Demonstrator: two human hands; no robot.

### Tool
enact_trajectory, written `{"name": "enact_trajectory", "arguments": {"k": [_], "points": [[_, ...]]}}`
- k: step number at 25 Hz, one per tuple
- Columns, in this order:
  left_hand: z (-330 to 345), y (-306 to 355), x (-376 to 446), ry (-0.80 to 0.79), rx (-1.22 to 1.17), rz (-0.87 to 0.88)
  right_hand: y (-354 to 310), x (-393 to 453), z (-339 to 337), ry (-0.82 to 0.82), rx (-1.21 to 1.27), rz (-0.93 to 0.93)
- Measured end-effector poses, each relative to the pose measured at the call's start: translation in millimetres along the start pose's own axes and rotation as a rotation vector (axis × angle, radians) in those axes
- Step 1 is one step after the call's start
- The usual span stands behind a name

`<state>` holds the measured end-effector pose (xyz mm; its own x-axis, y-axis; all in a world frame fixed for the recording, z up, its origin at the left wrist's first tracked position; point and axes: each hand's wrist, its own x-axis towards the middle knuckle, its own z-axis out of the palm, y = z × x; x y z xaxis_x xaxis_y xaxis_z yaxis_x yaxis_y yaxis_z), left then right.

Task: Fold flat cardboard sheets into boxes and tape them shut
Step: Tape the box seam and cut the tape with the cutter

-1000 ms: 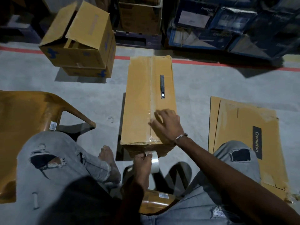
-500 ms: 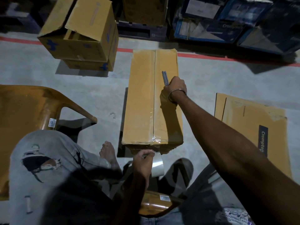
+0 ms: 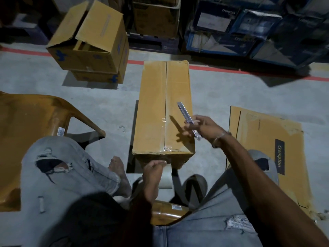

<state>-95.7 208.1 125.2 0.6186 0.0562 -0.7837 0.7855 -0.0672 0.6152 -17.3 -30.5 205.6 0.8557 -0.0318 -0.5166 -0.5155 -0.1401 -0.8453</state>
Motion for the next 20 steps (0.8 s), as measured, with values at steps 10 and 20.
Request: {"name": "enact_trajectory", "arguments": {"k": [10,20], "points": [[-2,11,-11,0.032,0.088,0.007,69,-84,28,0.075,-1.216,-0.176],[-4,8,-12,-0.002,0.122,0.005,70,-92,45,0.071,-1.475,-0.229]]}}
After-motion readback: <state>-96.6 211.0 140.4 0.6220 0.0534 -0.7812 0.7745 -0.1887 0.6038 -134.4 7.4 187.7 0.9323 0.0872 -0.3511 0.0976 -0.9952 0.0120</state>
